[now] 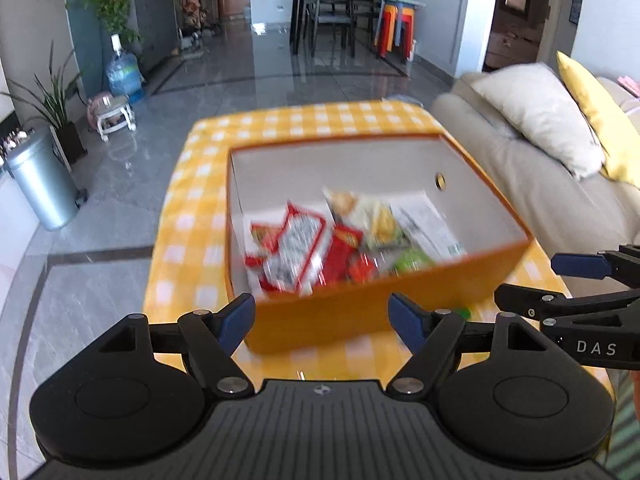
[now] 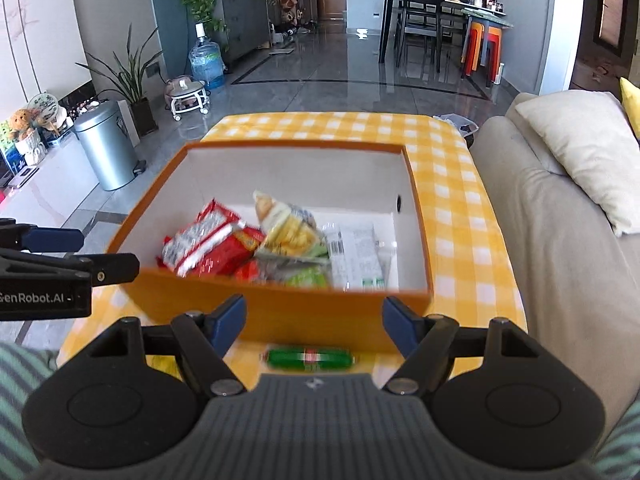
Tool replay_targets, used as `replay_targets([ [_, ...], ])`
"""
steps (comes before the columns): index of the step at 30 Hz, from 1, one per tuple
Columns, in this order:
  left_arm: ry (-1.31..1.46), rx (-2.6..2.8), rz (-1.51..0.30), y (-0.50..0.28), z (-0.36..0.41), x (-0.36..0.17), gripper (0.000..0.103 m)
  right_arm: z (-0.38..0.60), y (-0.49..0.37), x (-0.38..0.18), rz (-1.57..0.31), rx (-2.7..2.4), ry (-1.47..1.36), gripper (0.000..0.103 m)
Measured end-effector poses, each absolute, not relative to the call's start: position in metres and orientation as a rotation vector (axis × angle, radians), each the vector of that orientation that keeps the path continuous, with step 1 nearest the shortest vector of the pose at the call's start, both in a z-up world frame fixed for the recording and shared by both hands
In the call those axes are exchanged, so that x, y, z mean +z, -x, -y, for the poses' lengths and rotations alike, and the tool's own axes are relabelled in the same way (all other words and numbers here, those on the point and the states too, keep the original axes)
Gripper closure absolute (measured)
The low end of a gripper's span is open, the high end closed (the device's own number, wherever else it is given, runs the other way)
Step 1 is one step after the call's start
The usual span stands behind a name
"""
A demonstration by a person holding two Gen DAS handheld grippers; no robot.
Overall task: Organize snacks
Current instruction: 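Withdraw both tools from the box toward the yellow pack and green sausage, then lower the left gripper around the yellow pack while the right approaches the green sausage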
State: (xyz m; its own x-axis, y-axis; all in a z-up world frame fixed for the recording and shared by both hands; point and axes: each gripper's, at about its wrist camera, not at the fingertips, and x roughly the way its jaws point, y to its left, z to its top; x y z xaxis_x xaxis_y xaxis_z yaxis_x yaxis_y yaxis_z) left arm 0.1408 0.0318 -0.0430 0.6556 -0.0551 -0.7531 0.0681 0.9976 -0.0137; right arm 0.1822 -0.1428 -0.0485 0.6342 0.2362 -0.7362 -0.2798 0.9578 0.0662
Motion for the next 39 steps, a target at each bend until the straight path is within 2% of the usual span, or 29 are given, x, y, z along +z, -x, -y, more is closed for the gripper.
replay_targets([
  [17,0.02,-0.036,-1.03,-0.09,-0.03,-0.107,0.014,0.156,-0.107,-0.106,-0.896,0.307,0.146,0.03],
  [32,0.109,0.016,-1.069,-0.112,-0.04,-0.141,0.014,0.147,-0.116,-0.14,-0.94,0.334,0.168,0.03],
  [39,0.05,0.04,-1.076,-0.123,-0.03,-0.152,0.014,0.142,-0.127,-0.148,-0.933,0.337,0.161,0.031],
])
